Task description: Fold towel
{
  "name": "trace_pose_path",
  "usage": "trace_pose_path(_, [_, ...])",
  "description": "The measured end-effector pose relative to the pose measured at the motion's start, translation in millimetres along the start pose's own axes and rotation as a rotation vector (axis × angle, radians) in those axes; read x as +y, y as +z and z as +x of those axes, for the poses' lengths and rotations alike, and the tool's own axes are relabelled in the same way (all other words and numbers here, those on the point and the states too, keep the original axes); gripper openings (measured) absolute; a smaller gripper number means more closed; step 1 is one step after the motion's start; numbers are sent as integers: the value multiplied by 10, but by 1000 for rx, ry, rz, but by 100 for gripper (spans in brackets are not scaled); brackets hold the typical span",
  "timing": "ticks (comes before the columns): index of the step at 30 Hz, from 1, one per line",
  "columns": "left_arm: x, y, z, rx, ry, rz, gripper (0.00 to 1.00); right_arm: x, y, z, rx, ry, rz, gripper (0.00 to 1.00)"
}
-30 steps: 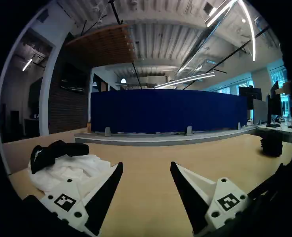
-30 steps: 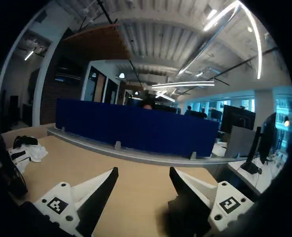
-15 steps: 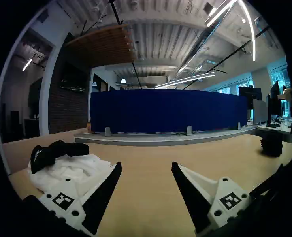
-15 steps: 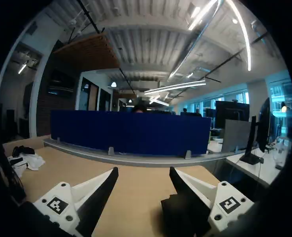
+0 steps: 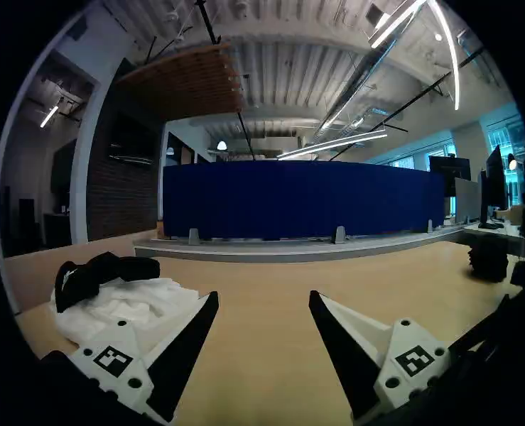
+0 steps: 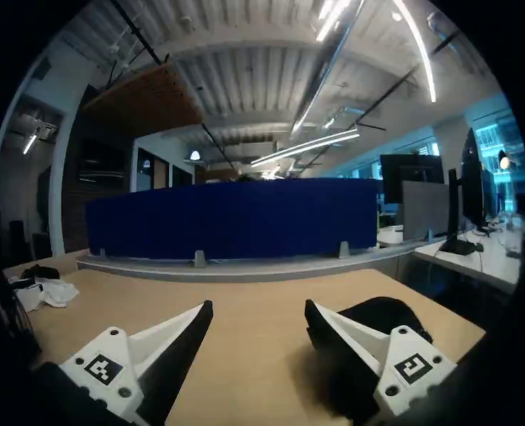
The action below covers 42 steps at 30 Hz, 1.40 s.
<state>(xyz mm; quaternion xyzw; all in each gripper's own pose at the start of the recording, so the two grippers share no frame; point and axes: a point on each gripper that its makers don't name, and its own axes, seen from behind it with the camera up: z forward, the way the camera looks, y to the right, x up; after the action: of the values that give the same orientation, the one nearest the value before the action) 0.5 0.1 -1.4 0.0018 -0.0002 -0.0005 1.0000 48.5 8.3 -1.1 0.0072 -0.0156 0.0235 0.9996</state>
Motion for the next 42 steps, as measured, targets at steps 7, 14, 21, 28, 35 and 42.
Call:
trace_pose_path(7, [-2, -1, -5, 0, 0, 0, 95, -33, 87, -339, -22, -11, -12, 100])
trace_pose_path(14, [5, -13, -3, 0, 0, 0, 95, -48, 99, -420, -13, 1, -6, 100])
trace_pose_path(21, [1, -22, 2, 0, 0, 0, 95, -7, 111, -486, -10, -7, -12, 100])
trace_pose_path(28, [0, -25, 1, 0, 0, 0, 95, -14, 88, -510, 4, -33, -21, 100])
trace_pose_path(35, [2, -33, 2, 0, 0, 0, 95, -52, 75, -486, 28, -47, -14, 100])
trace_pose_path(42, [1, -27, 6, 0, 0, 0, 95, -47, 76, -478, 30, -47, -11, 100])
